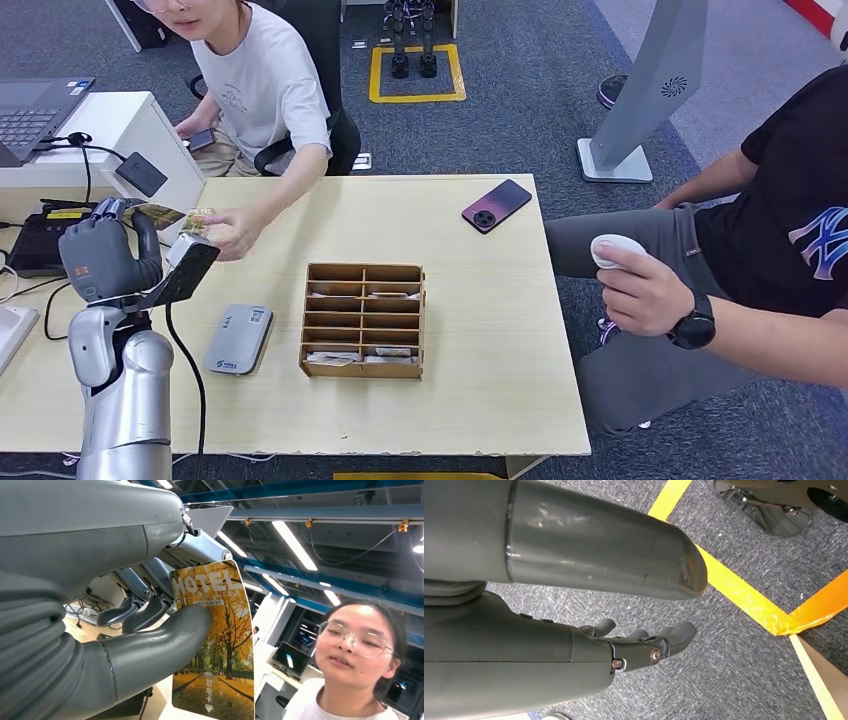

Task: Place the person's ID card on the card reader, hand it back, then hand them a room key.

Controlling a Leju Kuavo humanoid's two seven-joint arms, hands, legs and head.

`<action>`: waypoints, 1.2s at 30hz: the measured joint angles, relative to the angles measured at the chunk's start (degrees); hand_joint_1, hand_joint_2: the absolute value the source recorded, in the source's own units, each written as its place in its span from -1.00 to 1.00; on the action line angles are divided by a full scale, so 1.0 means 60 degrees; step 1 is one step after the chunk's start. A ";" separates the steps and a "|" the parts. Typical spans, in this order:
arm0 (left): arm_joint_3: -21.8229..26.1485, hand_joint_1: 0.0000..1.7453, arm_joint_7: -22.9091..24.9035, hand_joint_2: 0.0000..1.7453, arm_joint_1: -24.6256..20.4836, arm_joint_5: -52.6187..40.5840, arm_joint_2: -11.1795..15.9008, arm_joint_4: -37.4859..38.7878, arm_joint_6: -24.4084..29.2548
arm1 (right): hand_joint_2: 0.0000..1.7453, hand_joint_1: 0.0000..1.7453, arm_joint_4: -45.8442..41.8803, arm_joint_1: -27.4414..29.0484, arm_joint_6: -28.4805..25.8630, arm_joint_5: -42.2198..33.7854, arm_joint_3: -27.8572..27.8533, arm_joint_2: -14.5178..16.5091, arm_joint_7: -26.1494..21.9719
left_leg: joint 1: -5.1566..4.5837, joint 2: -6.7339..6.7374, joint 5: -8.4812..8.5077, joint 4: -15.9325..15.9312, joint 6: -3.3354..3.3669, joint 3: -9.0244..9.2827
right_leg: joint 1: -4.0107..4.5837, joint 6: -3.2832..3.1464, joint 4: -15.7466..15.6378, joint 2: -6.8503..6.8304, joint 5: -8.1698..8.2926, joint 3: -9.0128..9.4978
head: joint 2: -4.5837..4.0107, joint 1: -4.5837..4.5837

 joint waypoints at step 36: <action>-0.0461 -1.00 0.0010 1.00 0.0004 0.0406 0.0091 0.0036 -0.0714 | -1.00 -1.00 0.0000 -0.0020 -0.0082 0.0189 -0.0016 0.0000 -0.0112 | 0.0001 0.0000 0.0000 0.0000 0.0000 -0.0003 | 0.0000 -0.0001 0.0000 -0.0001 0.0002 -0.0001 | 0.0000 0.0000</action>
